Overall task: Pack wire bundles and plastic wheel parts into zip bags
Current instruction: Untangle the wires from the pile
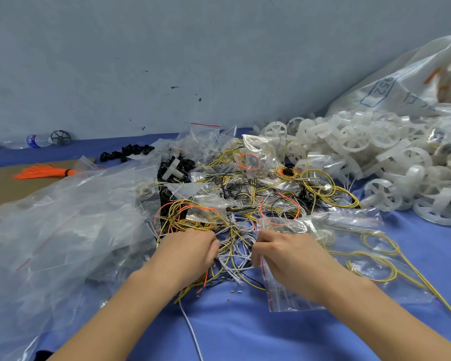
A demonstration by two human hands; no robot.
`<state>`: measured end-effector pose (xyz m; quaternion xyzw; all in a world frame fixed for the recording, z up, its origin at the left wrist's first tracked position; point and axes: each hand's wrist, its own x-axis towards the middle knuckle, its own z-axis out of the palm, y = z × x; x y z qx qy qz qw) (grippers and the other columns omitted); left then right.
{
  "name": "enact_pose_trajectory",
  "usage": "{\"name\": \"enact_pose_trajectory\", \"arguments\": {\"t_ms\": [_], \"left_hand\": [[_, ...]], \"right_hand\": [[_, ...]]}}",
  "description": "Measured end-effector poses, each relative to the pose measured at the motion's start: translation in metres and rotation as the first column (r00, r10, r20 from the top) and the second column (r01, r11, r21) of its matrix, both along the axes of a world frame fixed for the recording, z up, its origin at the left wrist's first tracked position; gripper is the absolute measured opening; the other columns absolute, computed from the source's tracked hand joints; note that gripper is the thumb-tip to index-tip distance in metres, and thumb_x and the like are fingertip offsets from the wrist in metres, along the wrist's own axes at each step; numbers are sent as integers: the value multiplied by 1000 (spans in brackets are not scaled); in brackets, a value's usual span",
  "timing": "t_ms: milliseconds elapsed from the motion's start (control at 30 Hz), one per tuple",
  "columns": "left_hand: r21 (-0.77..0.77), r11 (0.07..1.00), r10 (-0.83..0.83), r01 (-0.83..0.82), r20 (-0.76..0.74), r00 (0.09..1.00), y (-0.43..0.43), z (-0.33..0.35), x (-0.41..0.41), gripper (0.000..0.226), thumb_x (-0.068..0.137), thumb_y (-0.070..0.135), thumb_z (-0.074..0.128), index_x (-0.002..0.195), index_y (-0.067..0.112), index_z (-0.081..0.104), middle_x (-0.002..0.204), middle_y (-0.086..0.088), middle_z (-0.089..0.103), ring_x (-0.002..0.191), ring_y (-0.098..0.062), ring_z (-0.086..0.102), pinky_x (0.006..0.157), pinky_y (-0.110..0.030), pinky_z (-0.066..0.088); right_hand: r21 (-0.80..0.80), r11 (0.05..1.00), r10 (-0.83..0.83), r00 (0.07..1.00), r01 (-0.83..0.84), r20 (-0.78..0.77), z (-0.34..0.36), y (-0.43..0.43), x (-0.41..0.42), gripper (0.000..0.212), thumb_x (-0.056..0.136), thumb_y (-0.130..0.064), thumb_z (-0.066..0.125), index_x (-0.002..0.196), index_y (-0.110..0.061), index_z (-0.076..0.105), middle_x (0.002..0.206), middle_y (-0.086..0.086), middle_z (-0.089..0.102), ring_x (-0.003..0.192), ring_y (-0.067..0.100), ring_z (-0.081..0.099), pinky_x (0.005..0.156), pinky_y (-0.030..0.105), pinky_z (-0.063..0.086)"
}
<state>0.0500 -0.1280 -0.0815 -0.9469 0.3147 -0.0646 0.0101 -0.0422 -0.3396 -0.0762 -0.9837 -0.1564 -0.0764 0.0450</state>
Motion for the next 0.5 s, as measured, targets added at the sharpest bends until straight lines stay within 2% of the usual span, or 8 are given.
{"name": "enact_pose_trajectory", "arguments": {"t_ms": [67, 167, 333, 433, 500], "left_hand": [[20, 998, 59, -60, 38, 998, -7, -2, -3, 40, 101, 50, 28, 100, 25, 60, 100, 2, 68, 96, -28, 64, 66, -35, 40], [65, 990, 127, -128, 12, 992, -20, -5, -7, 38, 101, 49, 33, 94, 21, 59, 102, -3, 66, 98, -31, 64, 67, -35, 38], [36, 987, 159, -156, -98, 982, -29, -2, -4, 24, 97, 34, 45, 103, 17, 61, 105, -4, 66, 99, -32, 62, 71, -35, 42], [-107, 977, 149, -186, -288, 946, -26, 1, 0, 22, 88, 28, 50, 87, 14, 67, 81, -2, 68, 80, -25, 63, 71, -33, 51], [-215, 957, 93, -194, -407, 909, -22, 4, 7, 25, 85, 28, 52, 75, 11, 67, 57, 1, 57, 56, -17, 52, 57, -27, 43]], "right_hand": [[0, 1000, -4, 1000, 4, 3, -1, 1, 1, 29, 95, -20, 41, 106, -39, 60, 112, -14, 55, 88, 20, 63, 59, 30, 32], [4, 1000, 2, 1000, -2, 2, -2, 1, 2, 28, 95, -21, 41, 106, -39, 59, 112, -13, 55, 88, 21, 62, 59, 31, 32], [9, 1000, -6, 1000, 6, 0, -2, 0, 2, 28, 96, -22, 40, 107, -40, 59, 112, -14, 54, 89, 20, 62, 59, 31, 31], [21, 1000, -13, 1000, 13, -5, -2, 0, 2, 29, 96, -22, 39, 108, -39, 58, 113, -14, 55, 90, 19, 62, 60, 31, 35], [40, 999, -26, 1000, 27, -6, -2, 0, 2, 28, 97, -23, 39, 108, -40, 59, 113, -14, 55, 92, 19, 62, 62, 33, 39]]}}
